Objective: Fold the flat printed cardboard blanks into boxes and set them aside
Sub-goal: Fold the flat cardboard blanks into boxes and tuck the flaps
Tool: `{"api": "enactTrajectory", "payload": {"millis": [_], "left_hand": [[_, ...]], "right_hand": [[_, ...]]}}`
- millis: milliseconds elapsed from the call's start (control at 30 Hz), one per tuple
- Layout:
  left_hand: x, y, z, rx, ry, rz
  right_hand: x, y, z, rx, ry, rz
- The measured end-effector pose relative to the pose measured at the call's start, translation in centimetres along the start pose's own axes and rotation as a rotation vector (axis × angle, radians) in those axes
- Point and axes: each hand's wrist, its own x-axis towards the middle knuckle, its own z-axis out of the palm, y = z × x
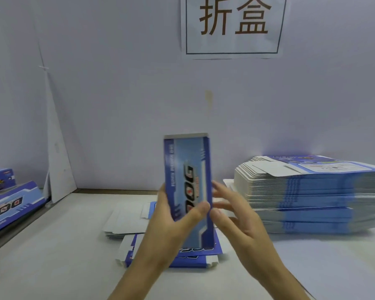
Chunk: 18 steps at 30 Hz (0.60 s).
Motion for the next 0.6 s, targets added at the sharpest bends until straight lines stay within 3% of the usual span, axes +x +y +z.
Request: {"api": "enactTrajectory", "payload": {"millis": [167,200,333,367,500,600], "left_hand": [[1.0,0.2,-2.0,-0.07,0.151,0.086],[1.0,0.0,-2.2,-0.069,0.146,0.096],[0.8,-0.5,-2.5,-0.238,-0.014,-0.01],[0.8,-0.6,-2.6,-0.286,-0.054,-0.033],[0.8,-0.6,-2.5,-0.276,-0.164,-0.059],[1.1,-0.1,-3.5,-0.068,-0.258,-0.148]], "right_hand": [[-0.1,-0.4,-0.6,-0.117,-0.205,-0.131],[-0.1,-0.3,-0.4,-0.129,-0.169,-0.139],[0.1,0.1,-0.5,-0.252,0.239,-0.091],[0.2,-0.2,-0.8,-0.18,0.247,-0.005],[0.7,-0.9,-1.8,0.268,-0.016,0.218],[0.8,-0.7,-1.4,0.269,0.107,0.206]]}}
